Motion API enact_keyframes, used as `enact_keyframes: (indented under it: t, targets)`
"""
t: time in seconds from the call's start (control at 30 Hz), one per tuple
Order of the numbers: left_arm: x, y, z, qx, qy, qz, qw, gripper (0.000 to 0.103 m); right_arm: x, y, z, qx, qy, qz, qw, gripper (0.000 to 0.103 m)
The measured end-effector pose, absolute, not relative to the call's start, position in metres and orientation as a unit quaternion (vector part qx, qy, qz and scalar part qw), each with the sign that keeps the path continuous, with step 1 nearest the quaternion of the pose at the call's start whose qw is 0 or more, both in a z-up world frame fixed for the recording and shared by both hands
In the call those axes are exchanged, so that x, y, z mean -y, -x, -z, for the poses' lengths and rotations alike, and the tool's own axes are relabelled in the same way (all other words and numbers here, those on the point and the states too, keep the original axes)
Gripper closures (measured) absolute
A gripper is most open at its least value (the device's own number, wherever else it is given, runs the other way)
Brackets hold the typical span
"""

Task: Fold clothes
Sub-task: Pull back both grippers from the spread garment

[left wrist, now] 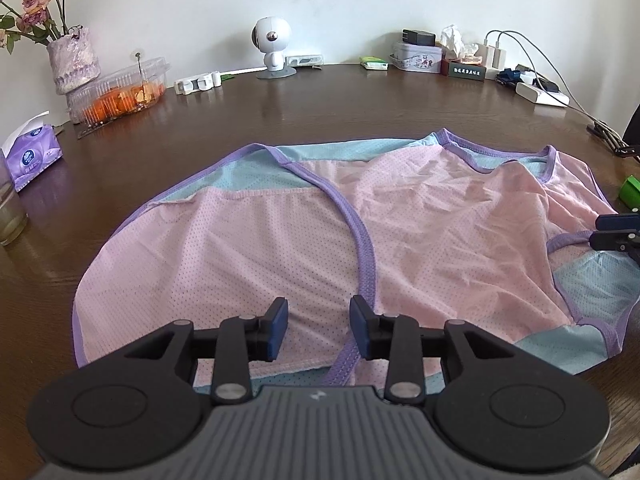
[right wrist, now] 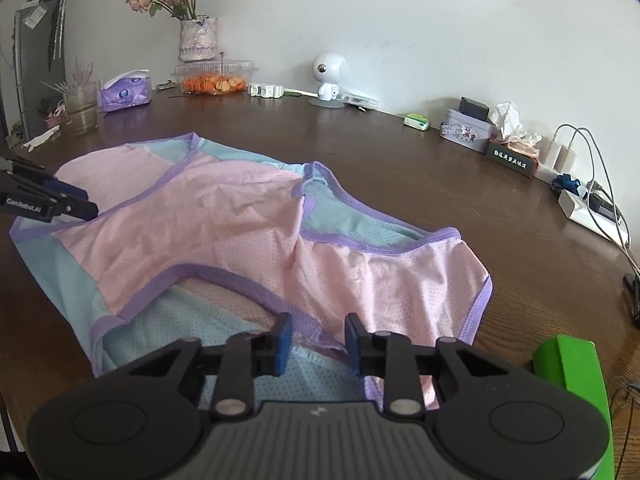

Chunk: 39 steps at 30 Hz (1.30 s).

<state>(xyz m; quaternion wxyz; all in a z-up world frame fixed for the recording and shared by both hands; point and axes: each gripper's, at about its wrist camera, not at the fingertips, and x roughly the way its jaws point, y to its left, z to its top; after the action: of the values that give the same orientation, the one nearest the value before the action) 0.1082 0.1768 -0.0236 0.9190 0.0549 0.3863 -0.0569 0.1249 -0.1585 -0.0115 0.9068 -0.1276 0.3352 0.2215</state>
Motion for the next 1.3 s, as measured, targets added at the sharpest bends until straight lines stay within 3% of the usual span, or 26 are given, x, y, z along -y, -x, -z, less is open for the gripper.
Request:
enact_keyframes:
  t: [0.03,0.2,0.3,0.37,0.7,0.83,1.07,1.3]
  targets:
    - [-0.177,-0.108,0.024,-0.386,-0.054,0.057,0.919,0.068,0.16,-0.126,0.012,-0.339,0.122,-0.217,0.907,0.097]
    - [-0.175,-0.108,0.022,-0.387,-0.066,0.056,0.918,0.067,0.179,-0.125,0.001,-0.355,0.097,-0.194,0.909,0.098]
    - [-0.176,-0.108,0.02,-0.386,-0.078,0.061,0.917,0.067,0.168,-0.115,-0.01,-0.341,0.093,-0.234,0.906,0.087]
    - [-0.176,-0.105,0.017,-0.383,-0.078,0.068,0.918,0.067,0.159,-0.108,-0.016,-0.33,0.09,-0.268,0.901,0.072]
    - [-0.165,-0.084,0.006,-0.363,-0.07,0.094,0.925,0.067,0.105,-0.122,0.001,-0.345,0.088,-0.328,0.875,0.075]
    - [-0.177,-0.065,0.005,-0.363,-0.064,0.124,0.921,0.065,0.096,-0.096,-0.001,-0.335,0.182,-0.332,0.863,0.075]
    - [-0.222,-0.046,0.012,-0.372,-0.019,0.154,0.915,0.064,0.115,-0.074,-0.013,-0.359,0.1,-0.372,0.85,0.076]
    - [-0.238,-0.046,0.02,-0.378,-0.045,0.198,0.903,0.063,0.116,-0.066,-0.004,-0.382,0.076,-0.37,0.843,0.078]
